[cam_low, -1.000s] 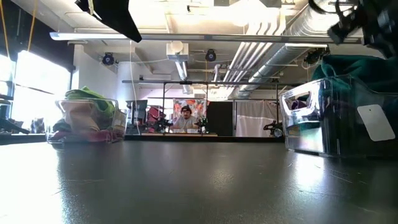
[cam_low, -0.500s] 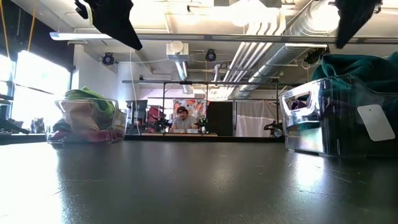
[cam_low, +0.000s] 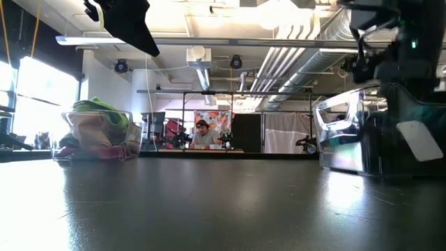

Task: Sort towels by color in basket
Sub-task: Put the green towel into the right transparent bin

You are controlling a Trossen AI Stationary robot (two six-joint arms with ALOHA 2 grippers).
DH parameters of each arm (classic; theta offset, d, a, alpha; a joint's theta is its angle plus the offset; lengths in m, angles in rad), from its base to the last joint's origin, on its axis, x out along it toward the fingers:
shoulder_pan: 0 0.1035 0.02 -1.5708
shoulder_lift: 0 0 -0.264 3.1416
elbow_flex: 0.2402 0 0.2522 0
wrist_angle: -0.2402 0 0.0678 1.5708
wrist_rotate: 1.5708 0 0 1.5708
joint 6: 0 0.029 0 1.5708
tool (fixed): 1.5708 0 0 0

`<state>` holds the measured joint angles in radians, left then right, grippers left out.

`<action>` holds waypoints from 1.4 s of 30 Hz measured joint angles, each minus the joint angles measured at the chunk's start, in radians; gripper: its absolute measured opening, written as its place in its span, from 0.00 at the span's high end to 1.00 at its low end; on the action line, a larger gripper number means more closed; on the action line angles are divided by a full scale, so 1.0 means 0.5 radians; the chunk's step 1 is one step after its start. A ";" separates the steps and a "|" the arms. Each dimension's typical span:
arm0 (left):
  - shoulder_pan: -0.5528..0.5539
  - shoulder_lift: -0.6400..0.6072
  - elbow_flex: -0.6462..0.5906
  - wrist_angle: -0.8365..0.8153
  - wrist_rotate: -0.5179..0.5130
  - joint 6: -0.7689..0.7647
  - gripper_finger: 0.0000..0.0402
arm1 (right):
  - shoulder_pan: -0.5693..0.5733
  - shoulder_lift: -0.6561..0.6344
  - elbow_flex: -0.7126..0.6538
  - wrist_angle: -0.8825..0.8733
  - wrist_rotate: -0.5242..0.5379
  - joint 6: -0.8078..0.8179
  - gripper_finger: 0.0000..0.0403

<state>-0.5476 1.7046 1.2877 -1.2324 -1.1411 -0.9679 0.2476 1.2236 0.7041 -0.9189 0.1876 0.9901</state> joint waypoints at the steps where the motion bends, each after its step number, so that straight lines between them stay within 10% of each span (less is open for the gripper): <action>1: 0.000 0.000 0.000 0.000 0.000 0.001 0.50 | 0.000 -0.003 -0.076 0.140 -0.012 0.000 0.61; 7: 0.000 0.000 0.000 -0.001 0.001 0.001 0.50 | 0.020 -0.006 -0.153 0.371 0.143 0.002 0.61; 23: 0.000 -0.001 0.001 0.008 0.001 -0.018 0.50 | 0.120 -0.003 0.704 -0.590 0.465 0.084 0.61; 42: 0.048 0.008 0.001 0.100 -0.051 -0.044 0.50 | 0.036 -0.003 -0.048 0.124 0.324 0.181 0.61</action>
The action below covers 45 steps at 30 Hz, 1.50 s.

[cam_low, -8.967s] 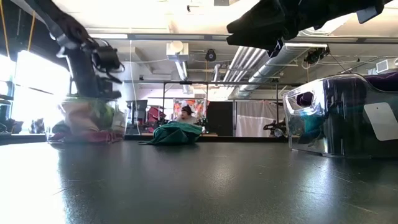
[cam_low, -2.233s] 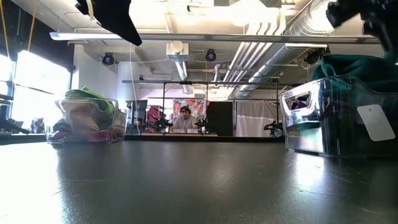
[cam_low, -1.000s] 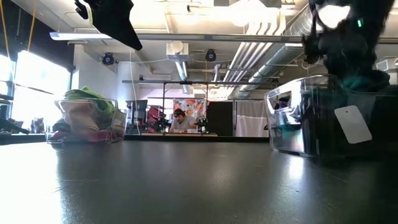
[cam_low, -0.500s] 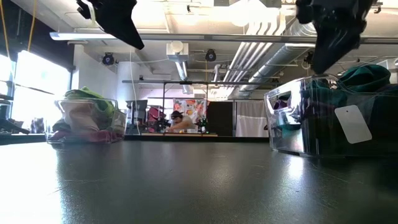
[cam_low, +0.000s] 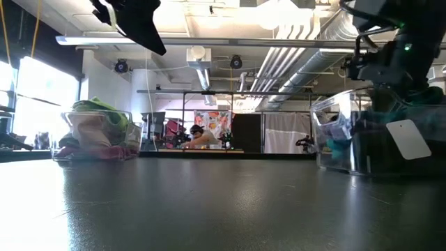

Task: Sort towels by color in basket
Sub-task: Put the green towel into the right transparent bin, then return to Home Position

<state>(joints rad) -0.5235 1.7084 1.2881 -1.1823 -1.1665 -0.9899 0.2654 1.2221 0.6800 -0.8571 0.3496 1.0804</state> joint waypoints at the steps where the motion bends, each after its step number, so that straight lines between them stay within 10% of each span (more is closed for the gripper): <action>1: 0.006 0.000 0.000 0.020 0.000 0.011 0.50 | 0.016 -0.003 0.003 -0.018 0.004 -0.011 0.61; 16: 0.049 0.001 0.000 0.249 0.008 0.189 0.50 | 0.394 -0.077 0.763 -0.849 0.539 0.163 0.61; 21: 0.063 0.002 0.000 0.292 -0.012 0.188 0.50 | 0.500 -0.076 0.704 -0.295 0.671 -0.276 0.61; 29: 0.078 0.002 0.000 0.327 -0.020 0.206 0.50 | 0.409 -0.031 0.345 1.265 0.301 -1.547 0.61; 36: 0.078 0.002 0.000 0.320 -0.019 0.222 0.50 | 0.128 -0.034 0.118 1.818 -0.296 -1.634 0.61; 45: 0.078 0.002 0.000 0.320 -0.027 0.222 0.50 | -0.218 -0.034 -0.100 1.666 -0.326 -1.320 0.61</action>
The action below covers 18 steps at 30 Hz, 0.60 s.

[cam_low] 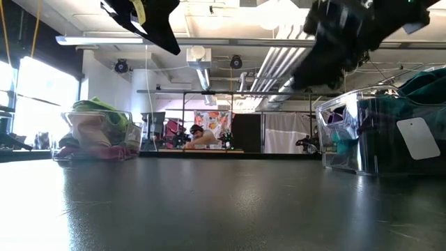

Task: Sort towels by color in basket
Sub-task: Return to Home Position

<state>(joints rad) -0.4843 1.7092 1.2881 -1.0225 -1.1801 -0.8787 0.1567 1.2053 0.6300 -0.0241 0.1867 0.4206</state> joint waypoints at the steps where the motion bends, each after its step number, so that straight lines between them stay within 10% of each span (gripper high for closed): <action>1: 0.000 0.001 0.000 0.000 -0.001 0.000 0.50 | -0.026 0.000 -0.016 -0.038 0.006 0.001 0.61; 18: -0.036 0.000 0.000 -0.014 0.002 0.054 0.50 | -0.091 -0.412 -0.001 -0.199 0.006 -0.183 0.61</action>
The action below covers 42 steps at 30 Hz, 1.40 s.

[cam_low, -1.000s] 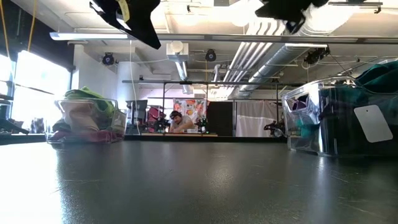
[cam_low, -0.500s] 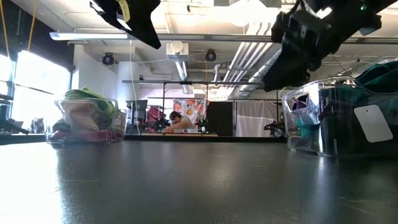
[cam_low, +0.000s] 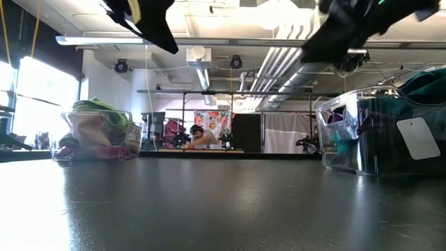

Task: Sort towels by color in basket
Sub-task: Return to Home Position

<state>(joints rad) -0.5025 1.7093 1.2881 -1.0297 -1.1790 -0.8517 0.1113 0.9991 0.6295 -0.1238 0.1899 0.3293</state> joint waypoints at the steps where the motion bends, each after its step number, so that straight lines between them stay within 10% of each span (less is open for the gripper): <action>1: -0.014 0.000 0.000 -0.002 0.002 0.003 0.50 | 0.000 -0.103 -0.028 0.019 -0.001 -0.030 0.61; 16: -0.087 -0.008 -0.047 -0.170 -0.122 -0.074 0.54 | 0.000 -0.878 -0.946 1.251 -0.773 -0.245 0.61; 27: -0.072 -0.288 -0.474 0.042 -0.073 -0.268 0.75 | 0.000 -1.212 -1.070 1.010 -0.857 -0.362 0.61; 33: 0.150 -0.559 -0.726 0.654 0.141 0.319 0.90 | 0.000 -1.545 -1.071 0.710 -0.849 -0.385 0.61; 42: 0.710 -0.926 -1.182 2.313 1.080 1.606 0.98 | 0.000 -1.806 -1.186 0.563 -0.800 -0.396 0.61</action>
<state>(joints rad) -0.1474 1.2462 0.6969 0.1270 -0.6391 -0.0485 0.1112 0.0959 0.0366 0.1576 -0.2101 0.1310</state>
